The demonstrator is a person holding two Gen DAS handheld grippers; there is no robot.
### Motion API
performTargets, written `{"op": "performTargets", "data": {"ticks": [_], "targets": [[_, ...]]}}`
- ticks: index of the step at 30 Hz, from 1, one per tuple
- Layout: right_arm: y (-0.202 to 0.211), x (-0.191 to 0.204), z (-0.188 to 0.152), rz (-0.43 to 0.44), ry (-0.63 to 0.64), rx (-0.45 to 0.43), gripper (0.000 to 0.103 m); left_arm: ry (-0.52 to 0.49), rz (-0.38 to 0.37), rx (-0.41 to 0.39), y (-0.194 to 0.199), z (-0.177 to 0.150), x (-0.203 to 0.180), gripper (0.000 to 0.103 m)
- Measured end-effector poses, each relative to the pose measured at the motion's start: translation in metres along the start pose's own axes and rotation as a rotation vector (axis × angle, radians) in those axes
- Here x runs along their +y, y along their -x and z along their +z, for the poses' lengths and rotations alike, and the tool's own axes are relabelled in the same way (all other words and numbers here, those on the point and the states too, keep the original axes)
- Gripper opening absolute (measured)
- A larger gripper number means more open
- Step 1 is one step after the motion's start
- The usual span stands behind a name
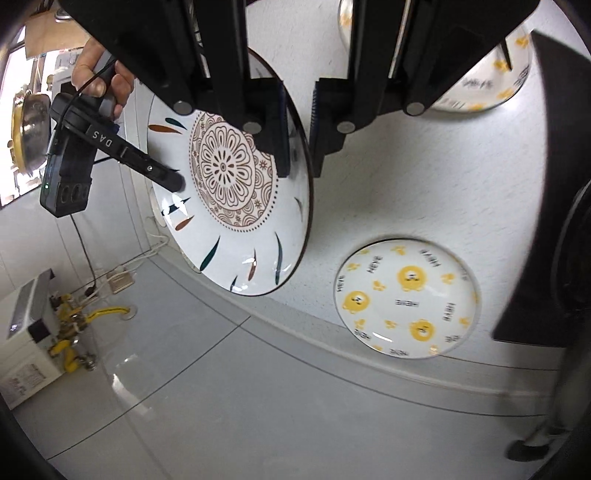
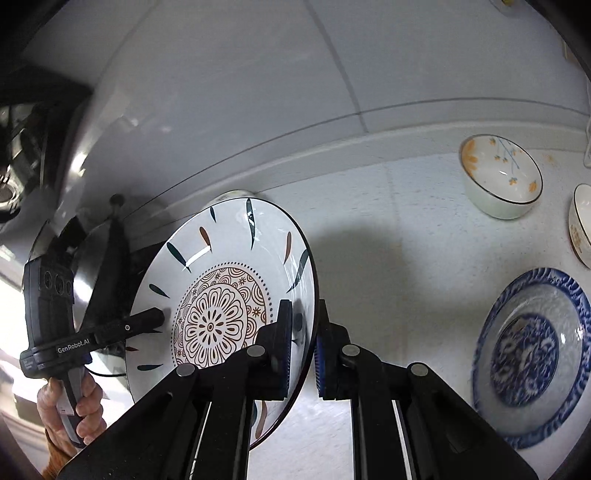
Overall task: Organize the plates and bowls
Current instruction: 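Carry the mandala plate with both grippers and lower it onto the bear plate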
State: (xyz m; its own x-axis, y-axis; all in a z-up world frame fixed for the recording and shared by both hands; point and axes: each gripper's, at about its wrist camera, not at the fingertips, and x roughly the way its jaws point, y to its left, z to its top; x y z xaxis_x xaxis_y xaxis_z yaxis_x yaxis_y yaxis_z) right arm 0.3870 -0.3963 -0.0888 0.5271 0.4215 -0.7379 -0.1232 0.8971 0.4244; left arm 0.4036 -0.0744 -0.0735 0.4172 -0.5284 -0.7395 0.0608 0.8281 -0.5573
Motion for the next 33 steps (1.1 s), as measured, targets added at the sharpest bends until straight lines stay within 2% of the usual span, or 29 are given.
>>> {"op": "performTargets", "data": {"ticks": [6, 11, 17, 21, 25, 33], "targets": [[0.017, 0.070, -0.039, 0.065, 0.064, -0.026, 0.010, 0.009, -0.003, -0.034, 0.081, -0.047, 0.045, 0.009], [0.012, 0.112, -0.074, 0.094, 0.083, -0.011, 0.010, 0.007, 0.000, -0.044, 0.131, -0.081, 0.085, 0.009], [-0.009, 0.167, -0.109, 0.112, 0.103, 0.018, 0.010, 0.026, 0.017, -0.057, 0.164, -0.111, 0.127, 0.009], [-0.022, 0.184, -0.130, 0.114, 0.114, 0.044, 0.010, 0.056, 0.010, -0.060, 0.166, -0.124, 0.154, 0.009], [-0.044, 0.189, -0.151, 0.104, 0.109, 0.077, 0.010, 0.072, -0.003, -0.042, 0.147, -0.135, 0.174, 0.009], [-0.081, 0.158, -0.173, 0.057, 0.069, 0.125, 0.010, 0.090, 0.018, 0.013, 0.088, -0.145, 0.195, 0.009]]}}
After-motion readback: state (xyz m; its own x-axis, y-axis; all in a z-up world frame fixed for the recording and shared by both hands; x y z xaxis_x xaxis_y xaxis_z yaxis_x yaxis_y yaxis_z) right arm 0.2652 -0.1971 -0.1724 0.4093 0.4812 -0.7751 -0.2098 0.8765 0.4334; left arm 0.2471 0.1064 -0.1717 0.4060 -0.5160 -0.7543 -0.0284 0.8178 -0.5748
